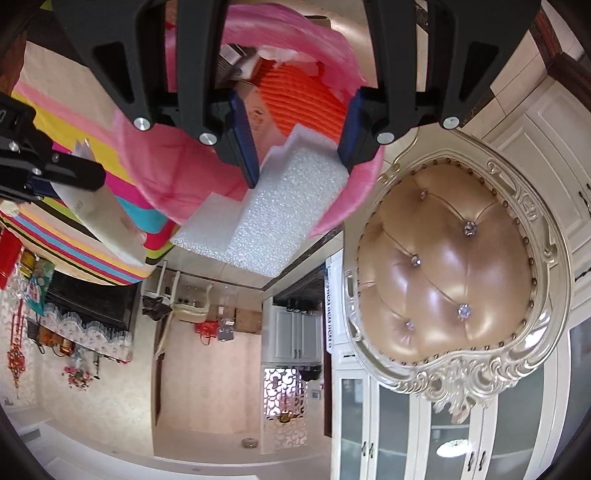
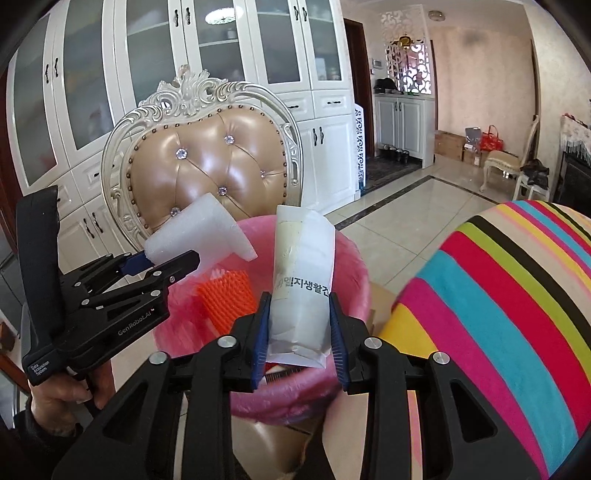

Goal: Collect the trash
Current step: 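Open both grippers over the pink bin to drop the foam and paper, then move both tools back over the striped table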

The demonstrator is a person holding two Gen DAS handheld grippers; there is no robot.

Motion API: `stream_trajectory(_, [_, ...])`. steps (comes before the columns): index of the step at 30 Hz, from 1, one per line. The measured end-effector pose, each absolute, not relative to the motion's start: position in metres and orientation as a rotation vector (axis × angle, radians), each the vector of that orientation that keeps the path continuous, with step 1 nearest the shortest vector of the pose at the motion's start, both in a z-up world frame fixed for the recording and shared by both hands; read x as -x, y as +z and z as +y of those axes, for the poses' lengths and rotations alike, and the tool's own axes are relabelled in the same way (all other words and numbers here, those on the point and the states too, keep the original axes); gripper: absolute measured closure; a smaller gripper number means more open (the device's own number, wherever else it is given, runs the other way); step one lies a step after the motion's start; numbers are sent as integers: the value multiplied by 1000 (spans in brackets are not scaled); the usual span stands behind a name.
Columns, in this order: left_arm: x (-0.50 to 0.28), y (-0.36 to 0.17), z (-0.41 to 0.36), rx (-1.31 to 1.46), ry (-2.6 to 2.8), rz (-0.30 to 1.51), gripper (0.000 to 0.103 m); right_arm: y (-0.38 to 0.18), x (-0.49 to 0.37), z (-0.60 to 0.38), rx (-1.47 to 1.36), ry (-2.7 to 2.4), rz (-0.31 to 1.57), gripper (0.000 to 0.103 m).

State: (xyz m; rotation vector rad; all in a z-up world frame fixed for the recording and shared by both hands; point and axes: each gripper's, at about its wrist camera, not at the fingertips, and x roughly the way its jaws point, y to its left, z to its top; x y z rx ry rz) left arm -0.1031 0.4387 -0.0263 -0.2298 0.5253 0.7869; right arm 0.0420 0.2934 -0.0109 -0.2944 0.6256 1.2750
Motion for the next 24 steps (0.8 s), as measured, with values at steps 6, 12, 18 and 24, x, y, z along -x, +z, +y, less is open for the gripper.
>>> stream_trajectory(6, [98,-31,453,211,824,530,39,-17,-48,307,311,1271,611,31])
stream_trajectory(12, [102,-33,448,204,842,527,29,-15,-65,275,266,1236,611,31])
stream_trajectory(18, [86,-25,420,160,833,511,12,-10,-83,226,266,1159,586,29])
stream_trajectory(24, [53,-13,373,97,763,506,5,0,-103,172,244,1075,556,22])
